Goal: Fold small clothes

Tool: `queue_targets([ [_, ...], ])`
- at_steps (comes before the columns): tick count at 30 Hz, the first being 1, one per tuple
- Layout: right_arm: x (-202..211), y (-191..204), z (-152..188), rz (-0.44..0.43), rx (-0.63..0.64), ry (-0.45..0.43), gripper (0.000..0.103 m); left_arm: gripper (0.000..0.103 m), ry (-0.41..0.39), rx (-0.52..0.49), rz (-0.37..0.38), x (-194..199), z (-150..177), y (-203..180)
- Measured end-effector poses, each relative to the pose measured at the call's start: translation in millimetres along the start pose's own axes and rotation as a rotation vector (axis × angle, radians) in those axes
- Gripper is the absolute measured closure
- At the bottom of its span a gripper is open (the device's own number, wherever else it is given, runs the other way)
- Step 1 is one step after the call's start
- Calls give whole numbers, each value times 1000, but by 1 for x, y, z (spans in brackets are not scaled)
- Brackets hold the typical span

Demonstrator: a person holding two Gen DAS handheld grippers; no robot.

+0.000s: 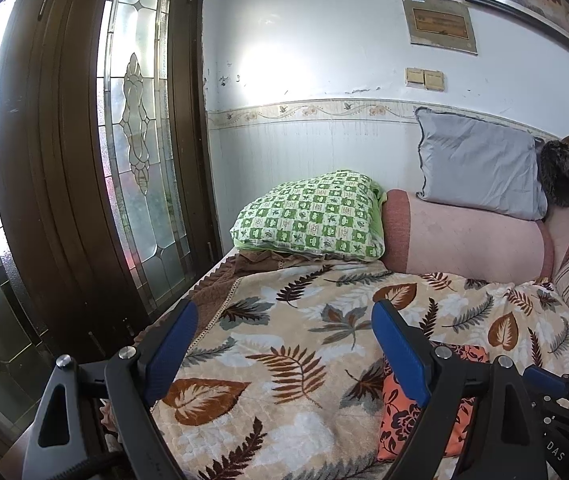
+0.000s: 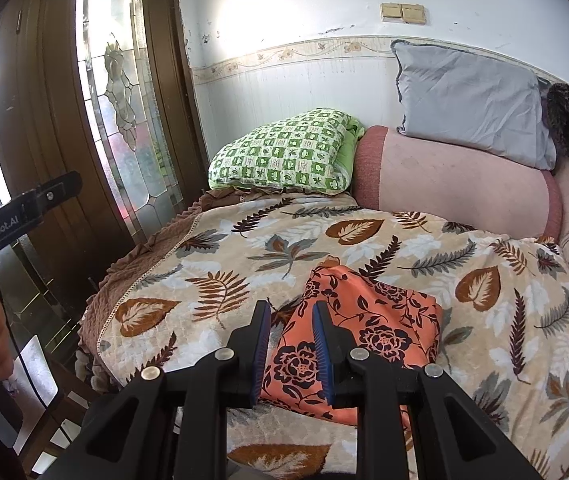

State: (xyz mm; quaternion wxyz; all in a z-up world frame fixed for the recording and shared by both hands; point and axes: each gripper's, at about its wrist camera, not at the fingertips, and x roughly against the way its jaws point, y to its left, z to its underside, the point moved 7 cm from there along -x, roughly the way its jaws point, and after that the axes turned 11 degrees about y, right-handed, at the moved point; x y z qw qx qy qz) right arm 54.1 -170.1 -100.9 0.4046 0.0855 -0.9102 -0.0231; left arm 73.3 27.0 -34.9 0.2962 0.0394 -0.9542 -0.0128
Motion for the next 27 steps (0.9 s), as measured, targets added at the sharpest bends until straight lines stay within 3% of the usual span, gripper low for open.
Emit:
queue_targets([
  [21, -20, -43, -4, 1, -93, 17, 78, 14, 24, -61, 31, -25, -3, -33],
  [27, -38, -59, -2, 0, -128, 34, 78, 14, 45, -62, 7, -46, -1, -39],
])
